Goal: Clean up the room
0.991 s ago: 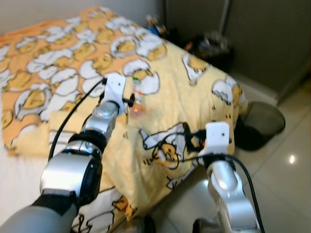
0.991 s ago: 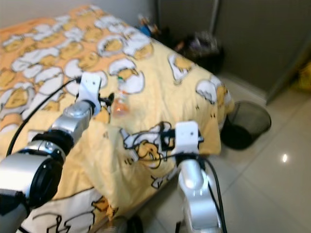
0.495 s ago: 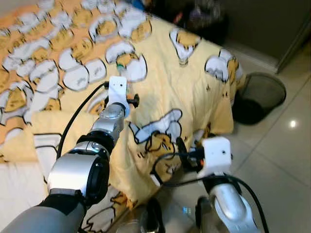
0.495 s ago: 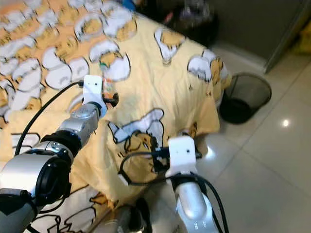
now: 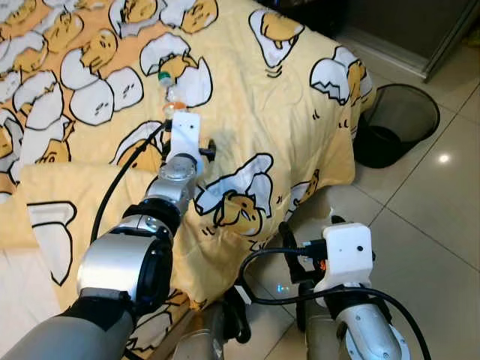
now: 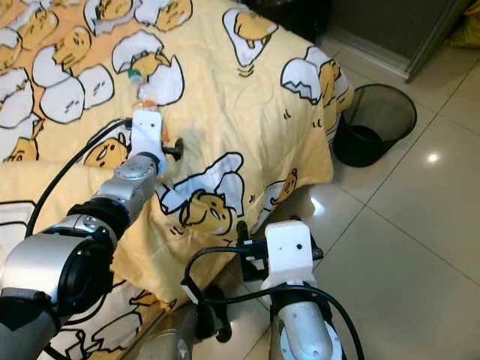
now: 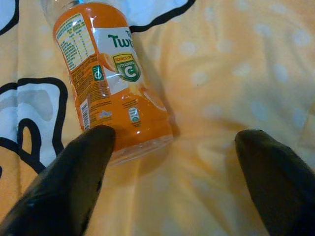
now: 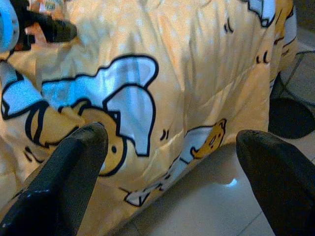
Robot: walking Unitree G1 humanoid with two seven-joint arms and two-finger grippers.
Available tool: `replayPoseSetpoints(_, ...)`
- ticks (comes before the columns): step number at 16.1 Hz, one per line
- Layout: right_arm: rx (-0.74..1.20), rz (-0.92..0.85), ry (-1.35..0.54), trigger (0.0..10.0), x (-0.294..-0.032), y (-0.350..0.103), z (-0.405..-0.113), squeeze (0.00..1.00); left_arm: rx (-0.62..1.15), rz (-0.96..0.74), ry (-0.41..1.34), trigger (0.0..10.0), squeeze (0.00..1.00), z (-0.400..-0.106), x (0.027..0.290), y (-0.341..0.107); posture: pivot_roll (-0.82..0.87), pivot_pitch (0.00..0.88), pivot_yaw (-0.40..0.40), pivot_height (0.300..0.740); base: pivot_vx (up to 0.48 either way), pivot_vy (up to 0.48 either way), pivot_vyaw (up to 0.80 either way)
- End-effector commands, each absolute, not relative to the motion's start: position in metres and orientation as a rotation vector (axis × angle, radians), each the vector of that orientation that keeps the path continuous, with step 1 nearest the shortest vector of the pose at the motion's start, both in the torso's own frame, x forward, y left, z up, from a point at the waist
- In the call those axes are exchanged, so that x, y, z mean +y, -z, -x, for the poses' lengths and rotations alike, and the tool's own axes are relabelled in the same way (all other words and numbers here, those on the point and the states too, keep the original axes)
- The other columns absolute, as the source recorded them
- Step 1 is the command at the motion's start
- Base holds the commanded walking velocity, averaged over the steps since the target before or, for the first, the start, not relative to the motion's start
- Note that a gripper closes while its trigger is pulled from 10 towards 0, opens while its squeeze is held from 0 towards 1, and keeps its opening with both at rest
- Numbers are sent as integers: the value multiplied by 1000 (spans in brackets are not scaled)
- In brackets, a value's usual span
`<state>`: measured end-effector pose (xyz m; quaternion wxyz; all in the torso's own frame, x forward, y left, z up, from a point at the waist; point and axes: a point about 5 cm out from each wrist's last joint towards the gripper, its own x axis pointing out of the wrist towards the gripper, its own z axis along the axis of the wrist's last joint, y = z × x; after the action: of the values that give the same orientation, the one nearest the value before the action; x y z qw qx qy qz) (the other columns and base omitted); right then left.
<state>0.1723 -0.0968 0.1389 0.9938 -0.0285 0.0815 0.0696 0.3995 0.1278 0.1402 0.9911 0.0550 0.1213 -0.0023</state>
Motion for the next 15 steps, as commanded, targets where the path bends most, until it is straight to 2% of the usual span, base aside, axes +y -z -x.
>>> replayPoseSetpoints(1, 177, 47, -157, 10000, -94, -140, -168, 0, 306, -124, 12, 0, 0, -394, 130, -127, -421, 380, 199, 736, 0, 0, 0)
replayPoseSetpoints(7, 193, 50, -168, 10000, -92, -136, -176, 0, 272, -113, -21, 0, 0, -399, 139, -137, -387, 358, 199, 736, 0, 0, 0)
replayPoseSetpoints(12, 184, 49, -155, 10000, -97, -130, -194, 0, 229, 16, -47, 0, 0, -402, 147, -145, -354, 286, 199, 736, 0, 0, 0)
replayPoseSetpoints(15, 154, 61, -151, 10000, -105, -129, -216, 0, 138, 62, -21, 0, 0, -405, 155, -159, -296, 218, 167, 736, 0, 0, 0)
